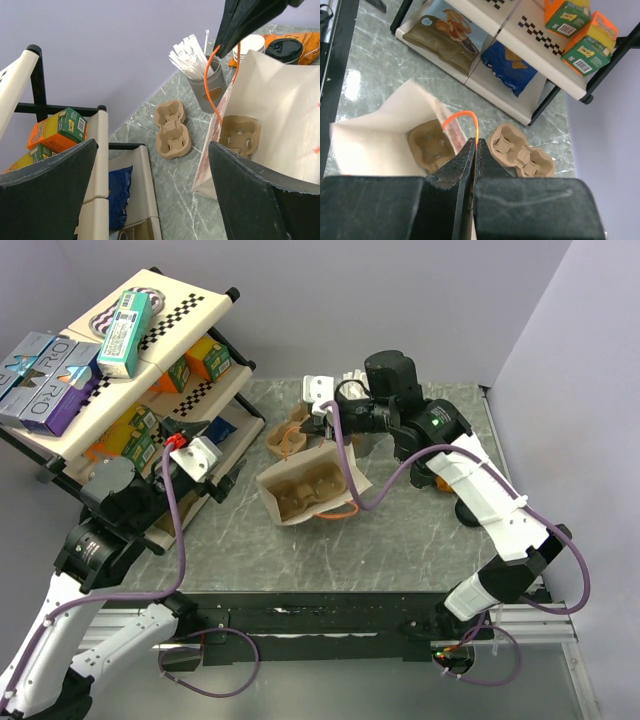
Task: Pack the takeout coffee
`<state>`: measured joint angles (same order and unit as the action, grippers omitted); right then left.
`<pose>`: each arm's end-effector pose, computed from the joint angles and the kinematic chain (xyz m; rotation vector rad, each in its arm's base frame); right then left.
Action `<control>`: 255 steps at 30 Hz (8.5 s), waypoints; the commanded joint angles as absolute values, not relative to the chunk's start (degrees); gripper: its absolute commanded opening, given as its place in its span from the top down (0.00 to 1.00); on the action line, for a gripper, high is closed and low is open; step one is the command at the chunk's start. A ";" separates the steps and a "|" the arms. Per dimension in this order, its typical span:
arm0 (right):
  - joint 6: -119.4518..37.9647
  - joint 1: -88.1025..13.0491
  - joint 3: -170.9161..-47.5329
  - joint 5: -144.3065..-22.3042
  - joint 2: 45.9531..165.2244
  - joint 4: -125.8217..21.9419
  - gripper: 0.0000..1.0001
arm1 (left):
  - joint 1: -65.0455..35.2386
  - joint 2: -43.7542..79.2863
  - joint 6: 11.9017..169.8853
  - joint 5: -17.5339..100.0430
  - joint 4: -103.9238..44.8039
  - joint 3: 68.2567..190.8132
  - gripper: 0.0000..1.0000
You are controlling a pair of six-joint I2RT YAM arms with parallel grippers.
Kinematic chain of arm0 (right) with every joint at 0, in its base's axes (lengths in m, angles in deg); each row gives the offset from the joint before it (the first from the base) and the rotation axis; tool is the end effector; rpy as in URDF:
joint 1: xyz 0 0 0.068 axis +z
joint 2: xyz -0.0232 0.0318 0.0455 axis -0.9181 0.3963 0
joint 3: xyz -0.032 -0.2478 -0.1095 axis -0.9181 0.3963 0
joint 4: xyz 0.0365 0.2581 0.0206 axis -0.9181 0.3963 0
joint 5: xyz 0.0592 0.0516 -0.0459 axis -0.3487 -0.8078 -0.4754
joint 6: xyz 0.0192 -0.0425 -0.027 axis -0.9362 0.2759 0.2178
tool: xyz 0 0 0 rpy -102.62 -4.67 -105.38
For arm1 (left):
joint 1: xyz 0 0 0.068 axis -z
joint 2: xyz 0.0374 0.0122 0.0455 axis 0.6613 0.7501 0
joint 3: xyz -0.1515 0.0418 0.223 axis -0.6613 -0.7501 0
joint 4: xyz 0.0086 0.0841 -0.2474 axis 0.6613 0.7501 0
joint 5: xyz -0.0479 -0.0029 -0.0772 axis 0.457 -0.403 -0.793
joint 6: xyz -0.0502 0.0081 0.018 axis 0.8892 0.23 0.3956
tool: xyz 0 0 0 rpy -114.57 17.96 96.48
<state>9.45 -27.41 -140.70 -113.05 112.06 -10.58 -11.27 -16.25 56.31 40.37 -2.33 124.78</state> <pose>0.2296 0.2154 0.4769 -1.5560 1.1275 0.5883 0.1052 -0.0677 0.4512 0.8082 1.3338 -0.2221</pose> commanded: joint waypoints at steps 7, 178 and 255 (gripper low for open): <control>12.39 -21.22 -127.39 -113.11 102.04 -9.38 1.00 | -11.61 -16.86 57.52 39.76 -2.49 125.66 0.01; -18.02 -34.93 -167.45 -111.09 119.34 -32.32 1.00 | -10.99 15.04 56.55 11.99 3.92 173.81 0.99; -15.91 -39.23 -129.22 -107.83 99.66 -30.83 0.00 | -10.90 4.05 55.41 20.42 -7.42 152.81 0.12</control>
<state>-17.46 -37.90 -129.58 -110.52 102.59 -28.22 -11.05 2.08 58.80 19.04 -3.60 148.00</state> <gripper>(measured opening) 0.997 0.874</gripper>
